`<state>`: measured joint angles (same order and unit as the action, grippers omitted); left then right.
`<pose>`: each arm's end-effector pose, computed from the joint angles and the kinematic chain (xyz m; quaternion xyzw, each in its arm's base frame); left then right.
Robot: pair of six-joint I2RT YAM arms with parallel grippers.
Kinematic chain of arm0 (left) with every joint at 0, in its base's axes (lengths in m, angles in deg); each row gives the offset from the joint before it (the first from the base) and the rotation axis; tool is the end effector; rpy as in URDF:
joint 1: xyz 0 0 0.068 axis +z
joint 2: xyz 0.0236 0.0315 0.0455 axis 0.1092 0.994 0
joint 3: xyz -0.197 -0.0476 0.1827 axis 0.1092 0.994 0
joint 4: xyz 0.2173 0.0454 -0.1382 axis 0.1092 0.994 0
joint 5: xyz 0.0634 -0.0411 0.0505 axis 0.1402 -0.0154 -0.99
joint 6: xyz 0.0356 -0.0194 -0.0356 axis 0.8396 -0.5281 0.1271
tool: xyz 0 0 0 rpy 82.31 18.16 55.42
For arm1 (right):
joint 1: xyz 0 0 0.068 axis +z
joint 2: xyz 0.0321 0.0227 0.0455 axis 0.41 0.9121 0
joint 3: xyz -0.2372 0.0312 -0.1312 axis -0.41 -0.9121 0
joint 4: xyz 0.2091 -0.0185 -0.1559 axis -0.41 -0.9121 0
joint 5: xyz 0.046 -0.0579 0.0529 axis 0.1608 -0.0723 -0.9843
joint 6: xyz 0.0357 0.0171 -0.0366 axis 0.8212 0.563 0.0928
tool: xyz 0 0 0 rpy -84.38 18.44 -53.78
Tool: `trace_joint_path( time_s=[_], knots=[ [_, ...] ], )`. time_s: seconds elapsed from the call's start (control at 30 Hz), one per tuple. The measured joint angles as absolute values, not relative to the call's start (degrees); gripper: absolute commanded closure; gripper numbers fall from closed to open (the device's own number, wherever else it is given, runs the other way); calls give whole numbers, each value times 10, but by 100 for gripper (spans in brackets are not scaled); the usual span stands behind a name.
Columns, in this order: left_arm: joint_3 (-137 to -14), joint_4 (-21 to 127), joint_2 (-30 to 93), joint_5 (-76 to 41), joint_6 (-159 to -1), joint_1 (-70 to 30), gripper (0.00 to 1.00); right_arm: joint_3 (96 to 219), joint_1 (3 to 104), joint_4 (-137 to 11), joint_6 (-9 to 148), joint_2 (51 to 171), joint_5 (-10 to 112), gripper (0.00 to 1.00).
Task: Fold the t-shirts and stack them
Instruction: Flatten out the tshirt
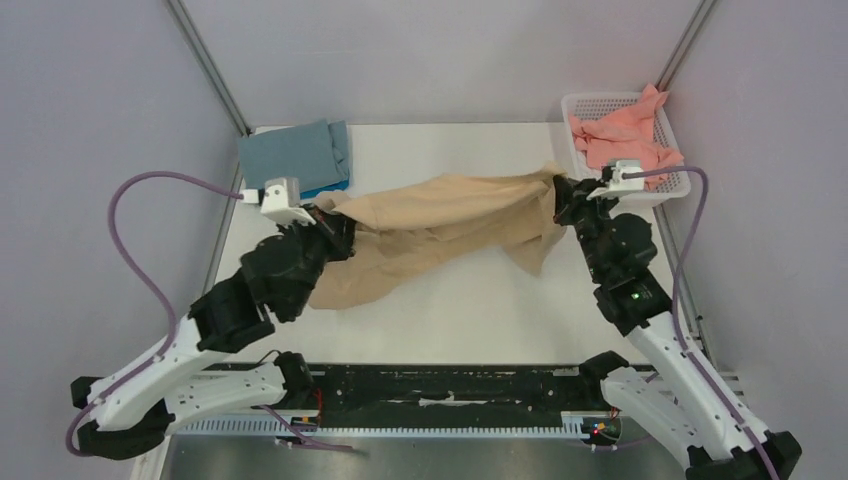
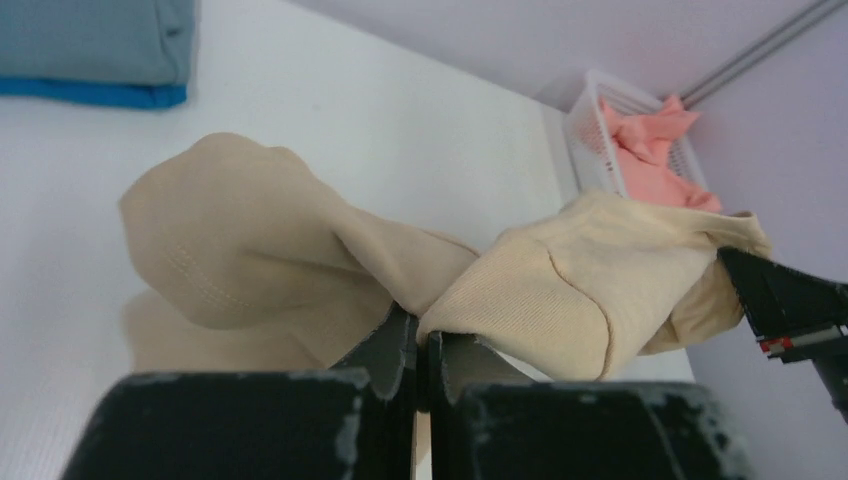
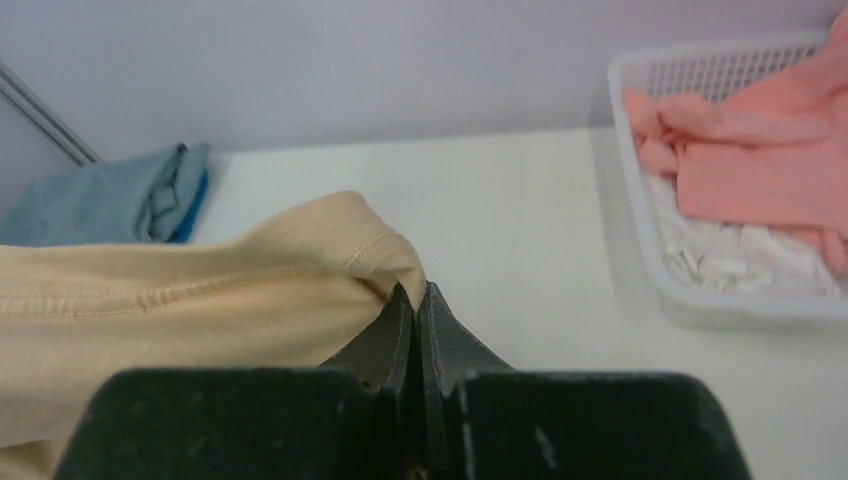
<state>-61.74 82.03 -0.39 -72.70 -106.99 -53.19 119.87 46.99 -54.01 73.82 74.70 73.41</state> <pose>0.0962 -0.1117 0.3967 -0.1202 0.7451 -0.2349 0.6125 0.1803 0.0656 0.3331 0.0228 0.6988 0.1177 0.7052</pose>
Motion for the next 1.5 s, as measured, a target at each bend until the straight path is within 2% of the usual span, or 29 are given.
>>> trace_joint_path(
  time_s=[0.27,0.53,0.63,0.73,0.9,0.97,1.13,1.27,1.3,1.33,1.37,1.43,1.5],
  knots=[
    [-732,831,-80,-617,-923,-532,98,1369,470,-605,701,663,654,100],
    [-774,850,-127,-493,-877,-532,98,1423,473,-665,698,588,585,100],
    [-777,862,-121,-484,-876,-532,98,1422,473,-684,703,573,581,100],
    [-788,865,-96,-535,-876,-532,98,1422,473,-702,710,573,594,100],
    [-810,820,20,-722,-844,-525,98,1410,473,-722,733,614,673,100],
    [-836,806,114,-746,-837,-491,98,1398,473,-731,742,649,722,100],
    [-861,764,312,-688,-839,-317,98,1351,470,-746,765,787,824,96],
    [-898,727,512,-633,-839,-262,96,1310,440,-751,769,915,859,92],
    [-928,726,572,-617,-839,-252,90,1305,423,-746,767,946,854,90],
    [-966,728,631,-603,-839,-245,79,1301,399,-734,762,983,845,85],
    [-1009,733,688,-590,-839,-238,70,1301,378,-718,754,1016,834,73],
    [-1119,754,800,-567,-841,-225,45,1305,349,-691,741,1073,817,62],
    [-1237,779,896,-547,-845,-215,23,1328,331,-681,722,1126,809,36]
  ],
)
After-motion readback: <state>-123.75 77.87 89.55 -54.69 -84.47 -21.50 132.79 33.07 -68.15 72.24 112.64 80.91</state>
